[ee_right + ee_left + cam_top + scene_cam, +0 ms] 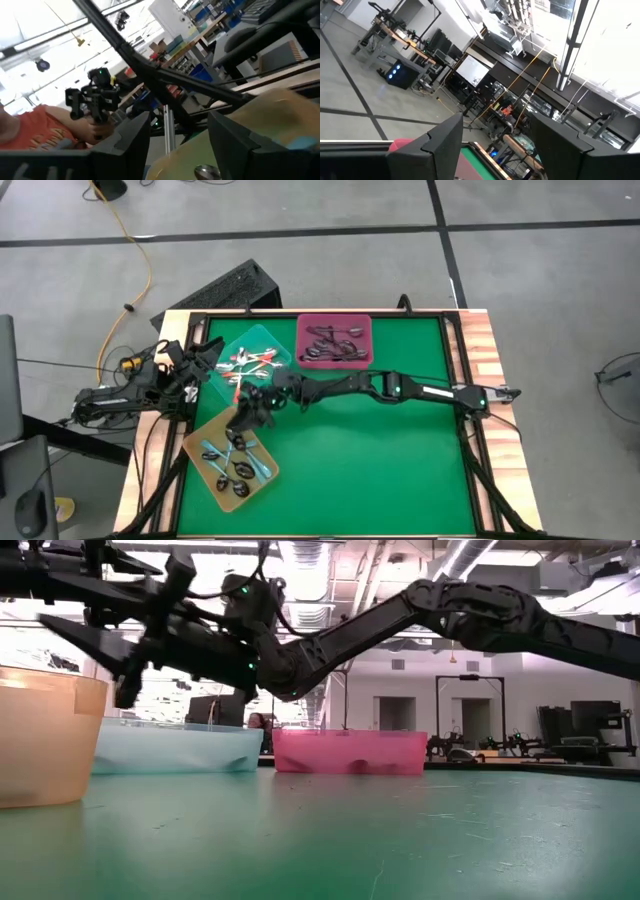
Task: Sort silverware by color (type)
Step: Return to Home Position
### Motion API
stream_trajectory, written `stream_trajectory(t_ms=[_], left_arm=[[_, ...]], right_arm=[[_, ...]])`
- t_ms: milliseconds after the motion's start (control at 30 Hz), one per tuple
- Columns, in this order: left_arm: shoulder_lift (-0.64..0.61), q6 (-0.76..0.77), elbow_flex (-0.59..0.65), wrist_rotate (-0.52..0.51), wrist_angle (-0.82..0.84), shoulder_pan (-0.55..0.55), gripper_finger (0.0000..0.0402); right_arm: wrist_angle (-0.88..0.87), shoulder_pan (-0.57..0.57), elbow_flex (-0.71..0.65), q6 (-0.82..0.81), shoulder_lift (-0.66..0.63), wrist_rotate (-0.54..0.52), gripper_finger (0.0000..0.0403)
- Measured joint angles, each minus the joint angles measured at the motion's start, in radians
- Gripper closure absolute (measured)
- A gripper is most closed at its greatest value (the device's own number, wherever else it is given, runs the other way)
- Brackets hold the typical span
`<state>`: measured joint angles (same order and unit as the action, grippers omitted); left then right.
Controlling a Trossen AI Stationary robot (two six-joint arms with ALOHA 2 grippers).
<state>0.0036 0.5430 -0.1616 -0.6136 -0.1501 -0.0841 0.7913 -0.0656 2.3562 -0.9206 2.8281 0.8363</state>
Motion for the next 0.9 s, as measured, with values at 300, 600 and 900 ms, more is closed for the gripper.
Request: stream_trajectory(t_ms=[300,600,900], left_arm=[[0.000,-0.064,0.000,0.002,-0.007,0.000,0.0183],[0.000,-0.119,0.000,0.028,-0.060,0.000,0.0183],[0.001,-0.147,-0.010,0.149,-0.063,-0.001,0.0183]], right_arm=[[0.239,-0.077,0.000,-0.227,-0.026,0.077,0.0202],[0.106,-0.112,0.001,-0.104,-0.277,0.364,0.0202],[-0.732,-0.248,0.001,0.513,-0.649,0.483,0.0202]])
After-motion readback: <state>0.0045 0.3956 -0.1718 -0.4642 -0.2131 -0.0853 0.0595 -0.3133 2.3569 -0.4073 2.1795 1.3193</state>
